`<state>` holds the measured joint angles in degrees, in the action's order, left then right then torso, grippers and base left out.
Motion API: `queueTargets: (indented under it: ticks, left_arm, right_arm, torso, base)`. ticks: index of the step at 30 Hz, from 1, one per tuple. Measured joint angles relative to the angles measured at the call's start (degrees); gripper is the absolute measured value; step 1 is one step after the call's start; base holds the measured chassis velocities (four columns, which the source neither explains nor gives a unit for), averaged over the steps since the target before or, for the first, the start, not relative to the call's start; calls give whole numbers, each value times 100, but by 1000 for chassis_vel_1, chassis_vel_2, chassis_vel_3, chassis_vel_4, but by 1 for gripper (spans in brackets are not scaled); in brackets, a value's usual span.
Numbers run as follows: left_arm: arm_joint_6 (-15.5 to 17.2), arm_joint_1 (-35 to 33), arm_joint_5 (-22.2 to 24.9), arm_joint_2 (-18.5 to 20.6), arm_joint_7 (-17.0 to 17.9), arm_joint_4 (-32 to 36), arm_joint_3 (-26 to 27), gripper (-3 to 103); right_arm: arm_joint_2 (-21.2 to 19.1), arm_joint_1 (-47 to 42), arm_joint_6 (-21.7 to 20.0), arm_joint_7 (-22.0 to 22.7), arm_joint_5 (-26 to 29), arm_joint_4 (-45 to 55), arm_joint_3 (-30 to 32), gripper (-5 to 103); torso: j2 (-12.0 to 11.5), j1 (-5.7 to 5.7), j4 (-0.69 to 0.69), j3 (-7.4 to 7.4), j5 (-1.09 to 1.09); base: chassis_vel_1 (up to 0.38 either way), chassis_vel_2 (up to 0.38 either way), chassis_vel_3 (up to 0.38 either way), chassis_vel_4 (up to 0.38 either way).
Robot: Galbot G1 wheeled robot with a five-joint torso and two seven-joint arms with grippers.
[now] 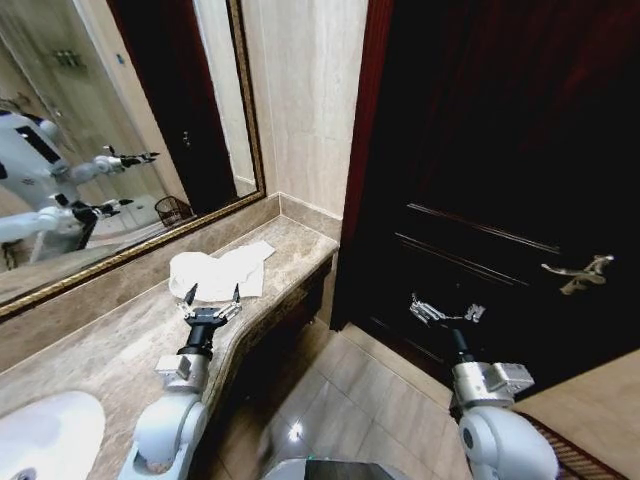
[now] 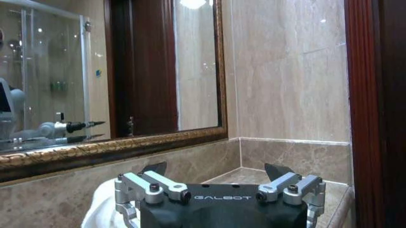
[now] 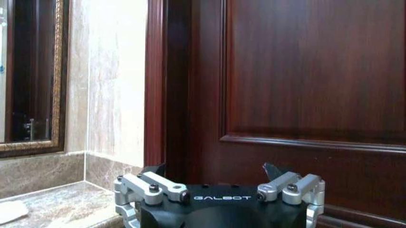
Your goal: Discard the used towel into the hamper.
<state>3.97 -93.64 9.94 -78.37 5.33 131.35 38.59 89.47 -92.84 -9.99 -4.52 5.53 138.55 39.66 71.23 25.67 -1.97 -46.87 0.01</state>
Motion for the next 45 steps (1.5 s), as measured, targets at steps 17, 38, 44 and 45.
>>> queueTargets:
  ticks: [17, 38, 44, 45]
  left_arm:
    - [1513, 661, 690, 327, 600, 199, 6, 100]
    - [3431, 2113, 2657, 2017, 1005, -1020, 313, 100]
    - [3684, 2514, 3043, 2460, 1048, -1454, 275, 100]
    - [3726, 2633, 3088, 2534, 1084, -1572, 237, 100]
  right_arm:
    - [-109, 112, -92, 205, 210, -50, 24, 100]
    - [-317, 26, -148, 245, 753, -131, 157, 100]
    - [-315, 57, -147, 261, 751, -169, 158, 100]
    - [-315, 62, -147, 261, 747, -184, 158, 100]
  torso:
    - [0, 3, -1, -1, -1]
    - [-1, 3, 0, -1, -1]
    - [-1, 3, 0, -1, -1]
    - [-1, 3, 0, -1, -1]
  base:
    - [0, 0, 0, 0]
    - [0, 0, 0, 0]
    - [0, 0, 0, 0]
    - [0, 0, 0, 0]
